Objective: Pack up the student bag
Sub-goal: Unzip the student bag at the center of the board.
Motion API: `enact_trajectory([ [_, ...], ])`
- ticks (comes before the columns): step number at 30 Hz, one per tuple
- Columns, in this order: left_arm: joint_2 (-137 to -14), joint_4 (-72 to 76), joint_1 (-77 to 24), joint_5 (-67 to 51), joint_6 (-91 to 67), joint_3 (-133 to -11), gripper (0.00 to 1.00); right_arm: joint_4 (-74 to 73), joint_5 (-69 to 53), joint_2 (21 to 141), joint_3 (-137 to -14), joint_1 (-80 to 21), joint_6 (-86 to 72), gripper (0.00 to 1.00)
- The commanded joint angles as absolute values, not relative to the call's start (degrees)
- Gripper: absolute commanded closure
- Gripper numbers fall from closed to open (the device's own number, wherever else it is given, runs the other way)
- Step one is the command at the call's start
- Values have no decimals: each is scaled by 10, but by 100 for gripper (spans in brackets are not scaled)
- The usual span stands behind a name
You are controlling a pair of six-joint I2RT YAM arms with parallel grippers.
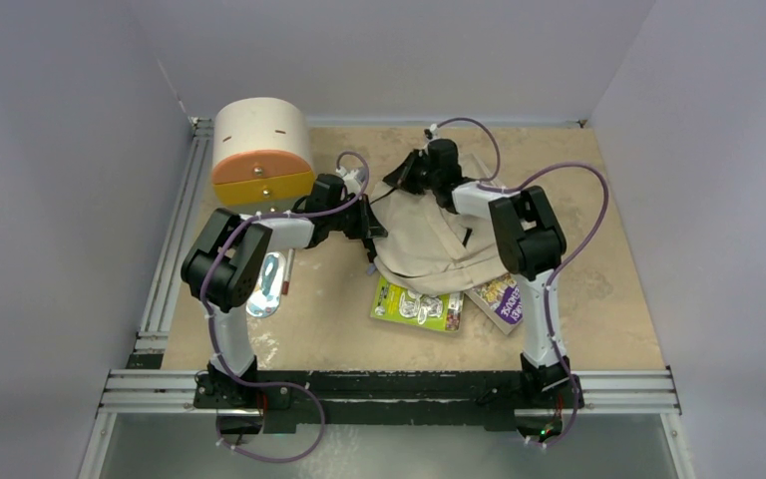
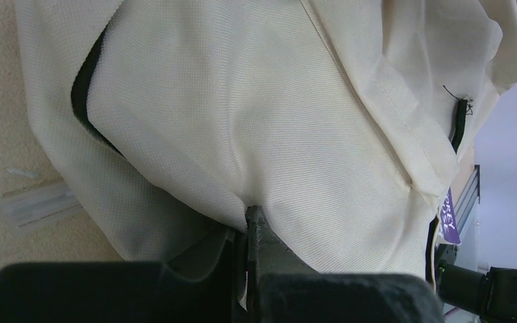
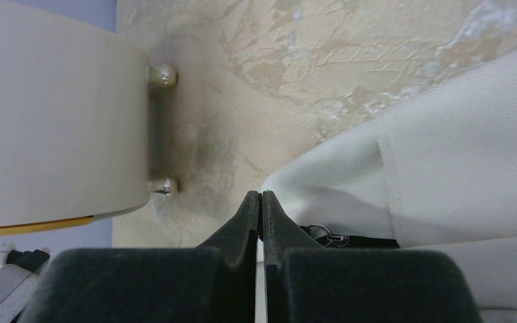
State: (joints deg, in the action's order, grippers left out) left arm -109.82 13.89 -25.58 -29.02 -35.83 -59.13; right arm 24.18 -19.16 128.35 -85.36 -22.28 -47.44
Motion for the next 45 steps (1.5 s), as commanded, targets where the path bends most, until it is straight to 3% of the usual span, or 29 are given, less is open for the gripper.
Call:
enact_trajectory([
  [1,-1094,151,-268,-329,-359,-598,100,273,-224,1232,-868,-253,-498,100],
  [22,-1080,170,-268,-332,-360,-584,99,310,-245,1182,-803,-291,-526,100],
  [33,-945,115,-268,-280,-352,-528,51,266,-217,1162,-811,-268,-506,100],
  [45,-764,32,-202,-203,-362,-464,46,258,-238,1118,-798,-231,-480,100],
])
